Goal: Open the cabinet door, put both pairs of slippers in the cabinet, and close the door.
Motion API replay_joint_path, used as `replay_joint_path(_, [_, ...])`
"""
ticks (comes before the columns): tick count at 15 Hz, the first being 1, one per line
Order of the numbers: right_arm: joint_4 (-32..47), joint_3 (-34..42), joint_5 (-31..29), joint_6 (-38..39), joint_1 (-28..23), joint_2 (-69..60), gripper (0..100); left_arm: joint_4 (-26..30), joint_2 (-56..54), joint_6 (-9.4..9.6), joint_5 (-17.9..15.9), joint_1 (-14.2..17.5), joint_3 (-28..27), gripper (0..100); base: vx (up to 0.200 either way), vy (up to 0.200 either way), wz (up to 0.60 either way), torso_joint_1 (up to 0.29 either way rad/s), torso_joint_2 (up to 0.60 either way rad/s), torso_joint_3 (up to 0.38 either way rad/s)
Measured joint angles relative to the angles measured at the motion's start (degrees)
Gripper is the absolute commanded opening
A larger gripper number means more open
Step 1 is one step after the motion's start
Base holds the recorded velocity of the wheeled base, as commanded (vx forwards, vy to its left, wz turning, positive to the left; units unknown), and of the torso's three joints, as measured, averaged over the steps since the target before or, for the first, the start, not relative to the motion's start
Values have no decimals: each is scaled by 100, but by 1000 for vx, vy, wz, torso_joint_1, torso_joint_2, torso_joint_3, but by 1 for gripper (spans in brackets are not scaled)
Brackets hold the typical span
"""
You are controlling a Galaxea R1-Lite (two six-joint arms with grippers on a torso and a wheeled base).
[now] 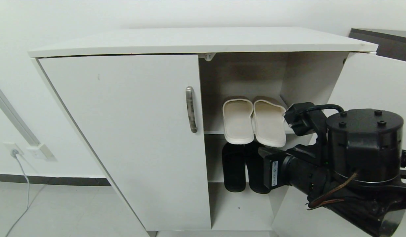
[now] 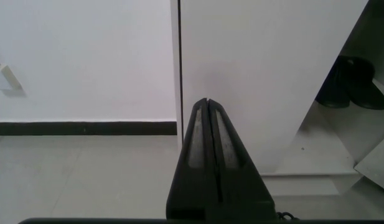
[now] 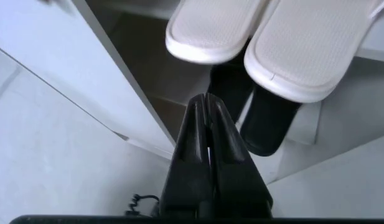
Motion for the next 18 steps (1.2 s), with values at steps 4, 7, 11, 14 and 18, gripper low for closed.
replay_joint_path(4, [-380,189,-11,-172,0,111,0,0,0,0,-7,2,0,0,0,0,0,0,0,0])
replay_joint_path(7, [-383,217,-20,-172,2,141,0,0,0,0,-18,0,0,0,-133,0,0,0,3,-2])
replay_joint_path(11, [-389,236,-17,-174,6,157,0,2,0,0,-21,2,0,0,-200,0,0,2,1,-2])
replay_joint_path(14, [-378,267,-6,-180,0,155,0,-2,0,2,-21,0,0,0,-200,0,0,-2,4,7])
replay_joint_path(18, [-384,377,35,-183,-30,149,0,0,0,0,-18,0,0,0,-200,0,0,4,4,2])
